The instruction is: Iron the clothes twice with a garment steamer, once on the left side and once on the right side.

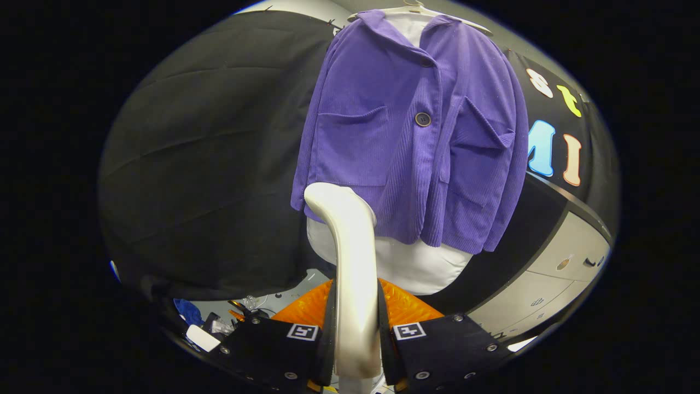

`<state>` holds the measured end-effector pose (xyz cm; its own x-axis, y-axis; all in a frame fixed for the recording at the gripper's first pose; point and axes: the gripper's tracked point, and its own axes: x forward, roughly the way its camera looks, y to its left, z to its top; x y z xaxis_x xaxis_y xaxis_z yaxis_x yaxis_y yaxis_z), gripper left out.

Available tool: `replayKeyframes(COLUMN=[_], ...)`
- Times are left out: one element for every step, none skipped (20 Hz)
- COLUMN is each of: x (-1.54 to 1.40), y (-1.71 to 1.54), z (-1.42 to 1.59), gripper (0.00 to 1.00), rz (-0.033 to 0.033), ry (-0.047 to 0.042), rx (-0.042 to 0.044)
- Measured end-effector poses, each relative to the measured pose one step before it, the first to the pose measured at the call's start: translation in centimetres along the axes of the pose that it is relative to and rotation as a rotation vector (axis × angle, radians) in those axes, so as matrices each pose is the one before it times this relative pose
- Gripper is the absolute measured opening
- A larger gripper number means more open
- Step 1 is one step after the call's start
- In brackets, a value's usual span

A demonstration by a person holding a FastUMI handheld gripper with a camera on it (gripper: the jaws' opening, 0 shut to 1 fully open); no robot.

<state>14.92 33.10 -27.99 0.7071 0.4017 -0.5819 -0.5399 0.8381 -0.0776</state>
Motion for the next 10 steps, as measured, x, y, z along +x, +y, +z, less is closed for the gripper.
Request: replayKeyframes(x=[-0.163,-0.053,-0.238,-0.155,-0.424,-0.666,-0.548,-0.596,-0.568,-0.570], y=[-0.041,-0.073,-0.186,-0.124,-0.335,-0.372,-0.300,-0.395,-0.437,-0.356], z=[-0.756,-0.717,-0.629,-0.582,-0.359,-0.476,-0.404,-0.285,-0.248,-0.112], gripper=[0.36,0.36,0.36,0.36,0.36,0.36,0.36,0.36,0.36,0.36], rz=[-0.00141,-0.00491,-0.00576,-0.00537,-0.00598,-0.00697,-0.00752,-0.00647,-0.00547,-0.00402], ry=[0.01469,0.00794,0.01160,0.00838,0.00532,0.00838,0.00379,0.00309,0.00558,-0.00172], rx=[0.00507,0.00766,0.00703,0.00706,0.00510,0.00240,0.00433,0.00602,0.00934,0.01228])
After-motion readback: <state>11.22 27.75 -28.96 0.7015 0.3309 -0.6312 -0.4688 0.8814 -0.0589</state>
